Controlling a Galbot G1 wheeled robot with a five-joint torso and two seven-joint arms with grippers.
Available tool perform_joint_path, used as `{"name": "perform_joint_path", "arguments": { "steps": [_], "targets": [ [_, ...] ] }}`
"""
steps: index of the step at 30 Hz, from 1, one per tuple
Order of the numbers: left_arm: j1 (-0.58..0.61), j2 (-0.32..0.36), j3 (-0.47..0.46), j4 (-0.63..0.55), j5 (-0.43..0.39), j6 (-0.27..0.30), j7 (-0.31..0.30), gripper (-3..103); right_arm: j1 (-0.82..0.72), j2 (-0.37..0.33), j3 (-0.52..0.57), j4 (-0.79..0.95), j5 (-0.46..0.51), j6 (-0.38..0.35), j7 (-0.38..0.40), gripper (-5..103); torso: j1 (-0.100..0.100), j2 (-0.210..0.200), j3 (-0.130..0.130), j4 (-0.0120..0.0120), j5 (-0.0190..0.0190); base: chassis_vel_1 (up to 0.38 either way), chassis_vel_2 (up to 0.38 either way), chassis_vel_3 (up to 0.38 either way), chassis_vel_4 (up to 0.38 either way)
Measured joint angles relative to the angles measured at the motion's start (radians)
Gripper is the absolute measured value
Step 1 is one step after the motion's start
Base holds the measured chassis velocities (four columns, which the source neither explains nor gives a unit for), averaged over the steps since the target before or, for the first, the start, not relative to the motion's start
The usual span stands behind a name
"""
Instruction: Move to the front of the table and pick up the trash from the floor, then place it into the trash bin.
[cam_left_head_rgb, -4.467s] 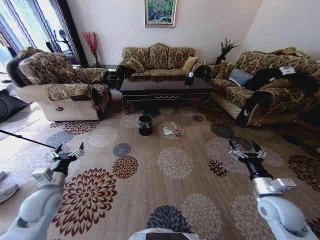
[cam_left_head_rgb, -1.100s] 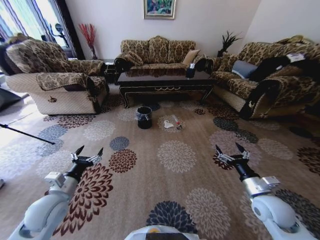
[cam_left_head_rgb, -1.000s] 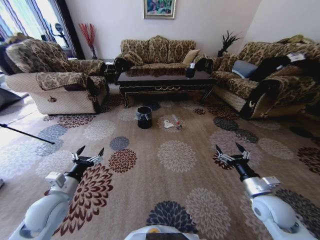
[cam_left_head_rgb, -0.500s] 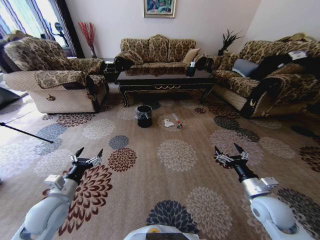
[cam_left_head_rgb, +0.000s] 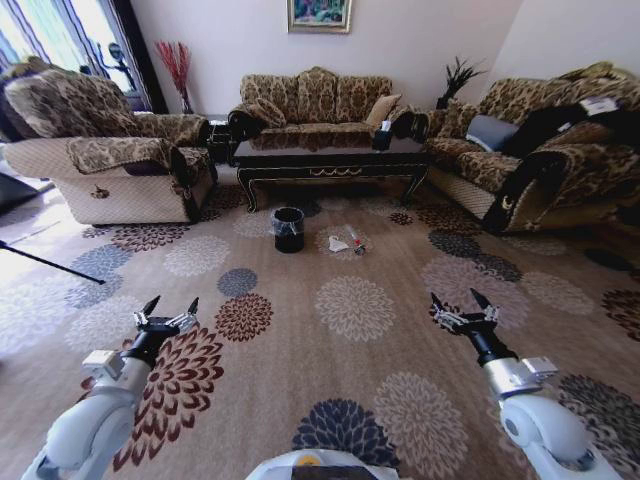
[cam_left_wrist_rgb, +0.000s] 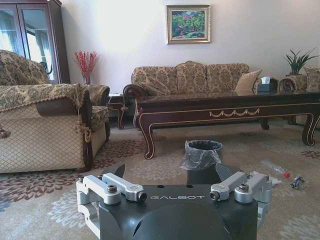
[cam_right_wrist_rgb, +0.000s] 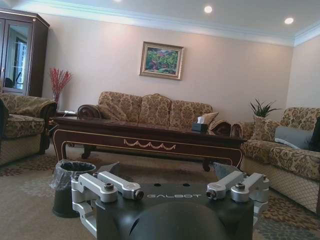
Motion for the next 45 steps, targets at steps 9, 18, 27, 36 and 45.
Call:
{"name": "perform_joint_path", "arguments": {
  "steps": [9,18,27,36,45],
  "targets": [
    [-0.016,-0.004,0.008,0.001,0.004,0.009,-0.007,100,-0.001,0.006,0.005,0.003,0.004,0.002,-0.001,100,-0.01,-0.038,-0.028,0.0,0.0001,0.0,0.0,0.0,0.0],
    [-0.016,-0.011,0.004,0.008,0.005,0.012,-0.007,100,0.004,0.007,0.008,-0.002,0.013,0.002,-0.003,100,-0.017,-0.072,-0.055,0.0001,0.0,0.0,0.0,0.0,0.0],
    [-0.021,-0.01,0.019,0.014,0.015,0.011,-0.008,100,-0.005,0.019,-0.001,-0.007,-0.008,0.011,-0.011,100,-0.023,-0.107,-0.083,0.0,0.0,0.0,0.0,0.0,0.0],
    [-0.02,-0.018,0.03,0.014,0.025,0.011,-0.008,100,-0.002,0.029,-0.013,-0.014,-0.028,0.018,-0.014,100,-0.026,-0.14,-0.113,0.0,0.0,0.0,0.0,0.0,0.0],
    [-0.016,-0.024,0.037,0.017,0.03,0.009,-0.009,100,-0.011,0.029,-0.005,-0.013,-0.037,0.024,-0.02,100,-0.026,-0.175,-0.146,0.0,0.0,0.0,0.0,0.0,0.0]
  ]
}}
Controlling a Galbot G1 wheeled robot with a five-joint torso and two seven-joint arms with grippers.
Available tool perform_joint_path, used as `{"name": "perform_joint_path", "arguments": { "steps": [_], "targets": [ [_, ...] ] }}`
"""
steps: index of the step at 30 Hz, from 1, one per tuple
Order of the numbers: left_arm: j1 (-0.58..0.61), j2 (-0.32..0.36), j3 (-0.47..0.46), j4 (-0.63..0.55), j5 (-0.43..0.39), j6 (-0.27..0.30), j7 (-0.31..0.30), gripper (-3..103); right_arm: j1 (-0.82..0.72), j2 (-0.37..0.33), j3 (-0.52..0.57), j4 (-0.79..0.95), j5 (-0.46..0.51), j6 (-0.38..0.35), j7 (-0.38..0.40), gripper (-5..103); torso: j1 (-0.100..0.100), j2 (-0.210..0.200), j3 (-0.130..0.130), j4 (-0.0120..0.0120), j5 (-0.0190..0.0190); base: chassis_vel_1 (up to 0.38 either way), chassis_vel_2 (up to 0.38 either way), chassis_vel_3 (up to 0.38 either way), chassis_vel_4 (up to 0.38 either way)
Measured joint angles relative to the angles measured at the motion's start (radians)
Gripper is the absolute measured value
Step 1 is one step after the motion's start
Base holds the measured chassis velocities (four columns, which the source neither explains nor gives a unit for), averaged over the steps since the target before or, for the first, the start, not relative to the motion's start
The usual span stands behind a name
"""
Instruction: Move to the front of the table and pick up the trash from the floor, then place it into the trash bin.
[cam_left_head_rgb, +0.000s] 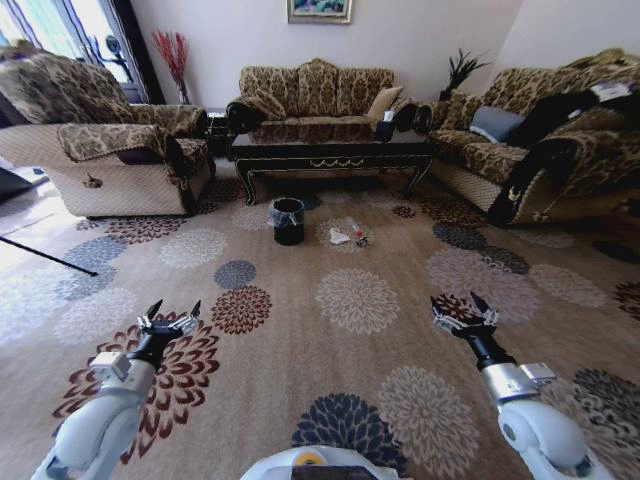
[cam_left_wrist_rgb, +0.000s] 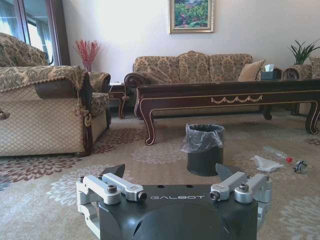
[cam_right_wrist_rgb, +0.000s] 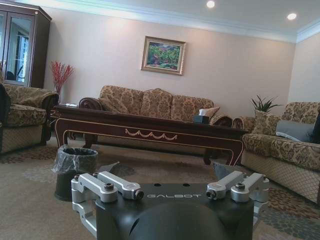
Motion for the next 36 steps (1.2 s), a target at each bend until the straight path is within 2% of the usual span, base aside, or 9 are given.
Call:
{"name": "perform_joint_path", "arguments": {
  "steps": [4,9,12,16,19,28,36],
  "targets": [
    [-0.002,-0.003,0.005,0.001,0.005,0.0,-0.001,100,0.002,0.001,-0.002,0.0,-0.001,0.0,0.0,100,0.0,-0.019,-0.021,0.0001,0.0,0.0,0.0,0.0,0.0],
    [-0.005,-0.003,0.006,0.004,0.01,-0.001,-0.01,100,0.003,-0.002,-0.002,-0.001,0.0,-0.001,0.0,100,0.0,-0.018,-0.03,0.0,0.0,0.0,0.0,0.0,0.0],
    [-0.005,-0.003,0.006,0.007,0.016,-0.001,-0.014,100,0.003,-0.002,-0.002,-0.001,0.0,-0.002,0.001,100,0.0,-0.018,-0.031,0.0,-0.0001,0.0,0.0,0.0,0.0],
    [-0.006,-0.006,0.014,0.006,0.018,-0.047,-0.04,100,0.002,0.002,-0.005,0.0,0.0,-0.005,-0.003,100,0.0,-0.018,-0.03,0.0,0.0,0.0,0.0,0.0,0.0],
    [-0.011,-0.008,0.016,0.007,0.009,-0.059,-0.044,100,0.003,0.003,-0.007,0.0,0.0,-0.005,-0.005,100,0.0,-0.018,-0.03,0.0,0.0,0.0,0.0,0.0,0.0],
    [-0.008,-0.012,0.019,0.013,0.005,-0.067,-0.048,100,0.001,0.004,-0.008,0.003,0.0,-0.006,-0.006,100,0.0,-0.018,-0.027,-0.0001,0.0,-0.024,0.028,0.028,-0.023],
    [-0.009,-0.014,0.023,0.013,0.008,-0.068,-0.049,100,0.001,-0.002,-0.006,0.007,0.001,-0.006,-0.006,100,0.0,-0.018,-0.024,0.0001,0.0001,-0.142,0.145,0.137,-0.154]
  ]
}}
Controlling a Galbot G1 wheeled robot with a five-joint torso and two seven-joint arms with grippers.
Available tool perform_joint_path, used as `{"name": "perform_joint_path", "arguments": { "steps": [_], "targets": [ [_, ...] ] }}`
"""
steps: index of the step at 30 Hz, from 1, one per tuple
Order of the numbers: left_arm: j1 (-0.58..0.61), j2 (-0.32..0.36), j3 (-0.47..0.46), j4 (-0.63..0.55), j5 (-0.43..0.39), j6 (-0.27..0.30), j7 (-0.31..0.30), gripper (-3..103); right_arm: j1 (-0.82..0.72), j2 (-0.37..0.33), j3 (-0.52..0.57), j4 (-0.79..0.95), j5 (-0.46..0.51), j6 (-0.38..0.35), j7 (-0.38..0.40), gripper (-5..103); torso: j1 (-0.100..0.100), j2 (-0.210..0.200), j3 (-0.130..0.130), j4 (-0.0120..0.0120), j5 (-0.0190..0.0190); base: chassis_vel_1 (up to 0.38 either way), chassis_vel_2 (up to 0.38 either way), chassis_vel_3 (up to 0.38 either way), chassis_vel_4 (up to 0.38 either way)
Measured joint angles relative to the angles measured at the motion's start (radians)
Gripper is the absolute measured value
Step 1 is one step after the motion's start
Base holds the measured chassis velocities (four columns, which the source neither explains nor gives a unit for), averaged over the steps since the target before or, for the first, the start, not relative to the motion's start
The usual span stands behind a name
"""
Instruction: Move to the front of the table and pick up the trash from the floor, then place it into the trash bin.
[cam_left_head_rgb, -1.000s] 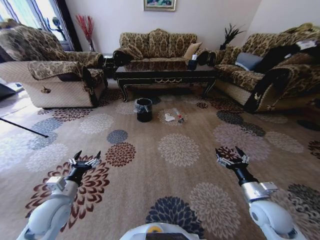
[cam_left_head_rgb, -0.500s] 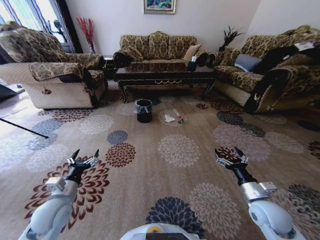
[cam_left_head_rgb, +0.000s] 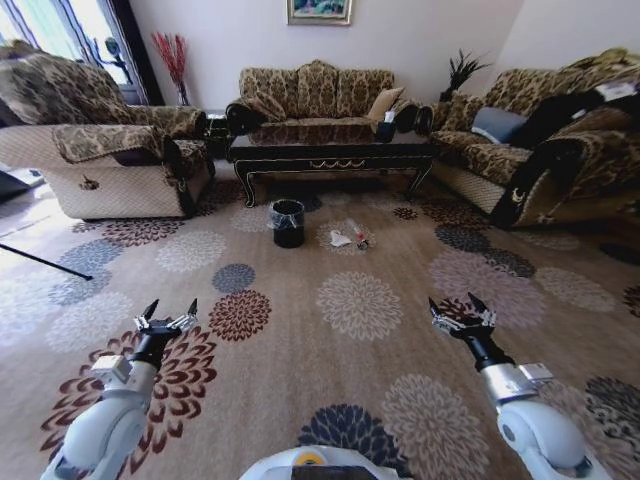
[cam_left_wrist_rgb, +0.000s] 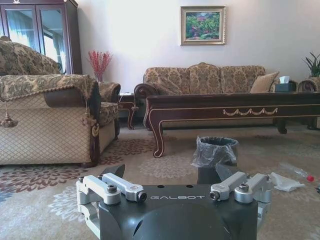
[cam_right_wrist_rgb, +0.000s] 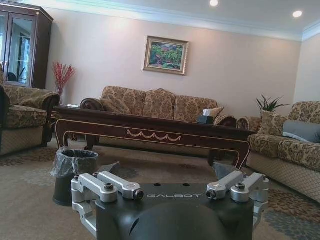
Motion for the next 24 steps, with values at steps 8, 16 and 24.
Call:
{"name": "perform_joint_path", "arguments": {
  "steps": [8,16,24],
  "targets": [
    [0.005,-0.002,0.0,0.0,0.004,-0.002,-0.001,100,0.002,-0.005,0.0,0.002,0.002,-0.004,0.001,100,0.0,0.0,0.001,-0.0001,-0.0001,-0.151,0.175,0.15,-0.179],
    [0.0,-0.004,-0.001,0.0,0.005,-0.002,-0.004,100,0.005,-0.001,-0.003,0.002,0.002,-0.005,0.001,100,0.0,0.0,0.002,-0.0001,-0.0001,-0.115,0.134,0.114,-0.121],
    [0.001,-0.003,-0.006,0.001,0.003,-0.002,-0.005,100,0.007,0.004,-0.008,0.004,0.001,-0.006,0.002,100,0.0,0.0,0.003,0.0,-0.0001,-0.144,0.137,0.149,-0.136]
  ]
}}
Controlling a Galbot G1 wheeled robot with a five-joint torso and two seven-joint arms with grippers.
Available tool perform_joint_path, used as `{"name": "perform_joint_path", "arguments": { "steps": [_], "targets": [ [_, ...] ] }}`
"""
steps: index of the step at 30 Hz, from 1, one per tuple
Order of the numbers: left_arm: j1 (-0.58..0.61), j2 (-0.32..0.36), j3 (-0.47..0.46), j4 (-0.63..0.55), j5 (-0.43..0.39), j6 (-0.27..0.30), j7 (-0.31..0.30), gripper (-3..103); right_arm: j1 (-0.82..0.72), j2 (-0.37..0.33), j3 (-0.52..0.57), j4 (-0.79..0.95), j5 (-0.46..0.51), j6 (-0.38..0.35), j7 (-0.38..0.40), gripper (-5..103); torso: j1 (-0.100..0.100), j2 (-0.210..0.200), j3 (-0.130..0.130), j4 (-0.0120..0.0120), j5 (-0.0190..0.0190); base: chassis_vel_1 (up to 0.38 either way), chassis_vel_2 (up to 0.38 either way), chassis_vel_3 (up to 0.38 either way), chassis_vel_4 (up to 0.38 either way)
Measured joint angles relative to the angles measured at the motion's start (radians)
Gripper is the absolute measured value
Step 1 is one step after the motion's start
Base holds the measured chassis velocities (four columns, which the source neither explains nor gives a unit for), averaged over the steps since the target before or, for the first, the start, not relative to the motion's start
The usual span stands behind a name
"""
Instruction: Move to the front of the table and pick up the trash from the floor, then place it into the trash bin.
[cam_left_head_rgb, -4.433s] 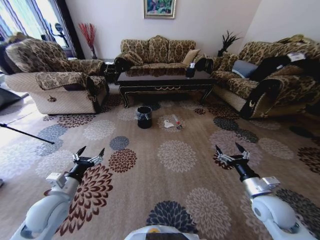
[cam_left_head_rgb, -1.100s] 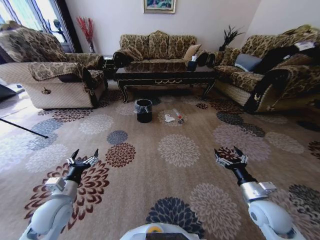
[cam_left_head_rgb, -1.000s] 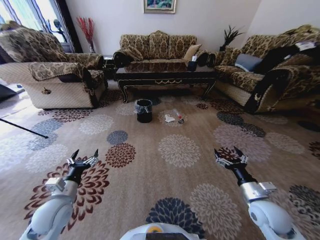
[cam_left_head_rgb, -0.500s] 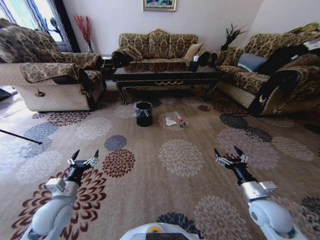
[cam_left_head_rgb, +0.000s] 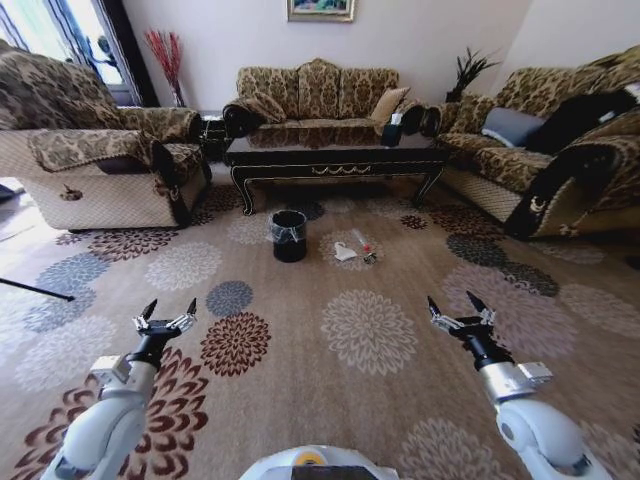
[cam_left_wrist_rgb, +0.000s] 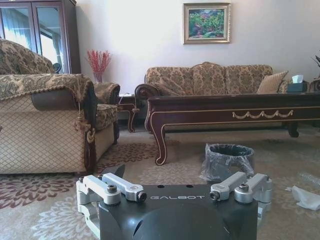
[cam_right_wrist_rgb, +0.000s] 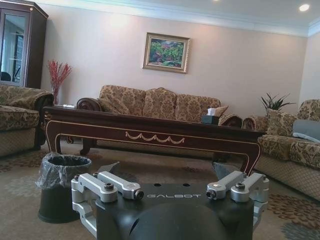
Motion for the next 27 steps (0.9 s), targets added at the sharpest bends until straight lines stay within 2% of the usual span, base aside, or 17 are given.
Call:
{"name": "perform_joint_path", "arguments": {
  "steps": [27],
  "targets": [
    [0.021,-0.011,-0.016,0.013,-0.018,-0.007,-0.004,100,-0.001,0.01,-0.014,0.008,-0.012,-0.006,0.004,100,0.0,0.0,0.001,0.0001,0.0001,-0.145,0.143,0.148,-0.141]
  ]
}}
